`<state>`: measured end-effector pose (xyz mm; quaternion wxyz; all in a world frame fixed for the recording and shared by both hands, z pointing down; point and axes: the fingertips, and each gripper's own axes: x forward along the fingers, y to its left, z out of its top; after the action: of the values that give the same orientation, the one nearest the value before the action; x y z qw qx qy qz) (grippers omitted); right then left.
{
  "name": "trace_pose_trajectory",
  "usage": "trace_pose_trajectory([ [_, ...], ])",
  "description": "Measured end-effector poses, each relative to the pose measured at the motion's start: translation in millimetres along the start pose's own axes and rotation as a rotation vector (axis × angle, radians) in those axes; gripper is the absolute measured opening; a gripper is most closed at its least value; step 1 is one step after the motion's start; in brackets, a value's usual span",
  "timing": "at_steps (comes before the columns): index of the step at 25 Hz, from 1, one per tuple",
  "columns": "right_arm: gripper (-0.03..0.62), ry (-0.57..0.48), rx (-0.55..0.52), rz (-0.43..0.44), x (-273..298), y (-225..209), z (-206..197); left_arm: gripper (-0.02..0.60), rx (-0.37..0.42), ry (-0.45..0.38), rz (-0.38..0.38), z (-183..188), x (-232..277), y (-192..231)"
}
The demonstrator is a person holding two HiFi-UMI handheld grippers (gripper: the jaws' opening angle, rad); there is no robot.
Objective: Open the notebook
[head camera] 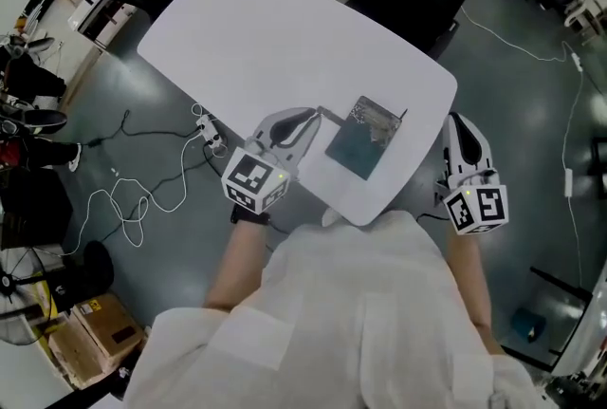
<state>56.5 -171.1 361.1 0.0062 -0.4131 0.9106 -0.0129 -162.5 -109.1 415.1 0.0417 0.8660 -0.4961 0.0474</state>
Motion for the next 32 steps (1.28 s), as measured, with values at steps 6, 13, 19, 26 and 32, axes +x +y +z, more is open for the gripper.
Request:
trace_pose_trajectory([
  [6, 0.009, 0.034, 0.007, -0.049, 2, -13, -15, 0.035, -0.01, 0.015, -0.057, -15, 29, 2],
  [13, 0.017, 0.081, 0.018, -0.082, -1, -21, -35, 0.035, -0.035, 0.052, -0.112, -46, 58, 2],
  [19, 0.026, 0.091, 0.003, -0.086, 1, -26, -36, 0.035, -0.065, 0.114, -0.154, -80, 78, -5],
  [26, 0.031, 0.1, -0.005, -0.107, -3, -36, -36, 0.037, -0.097, 0.188, -0.185, -114, 96, -11],
  [32, 0.032, 0.113, -0.01, -0.12, -8, -40, -37, 0.037, -0.132, 0.25, -0.188, -141, 104, -10],
])
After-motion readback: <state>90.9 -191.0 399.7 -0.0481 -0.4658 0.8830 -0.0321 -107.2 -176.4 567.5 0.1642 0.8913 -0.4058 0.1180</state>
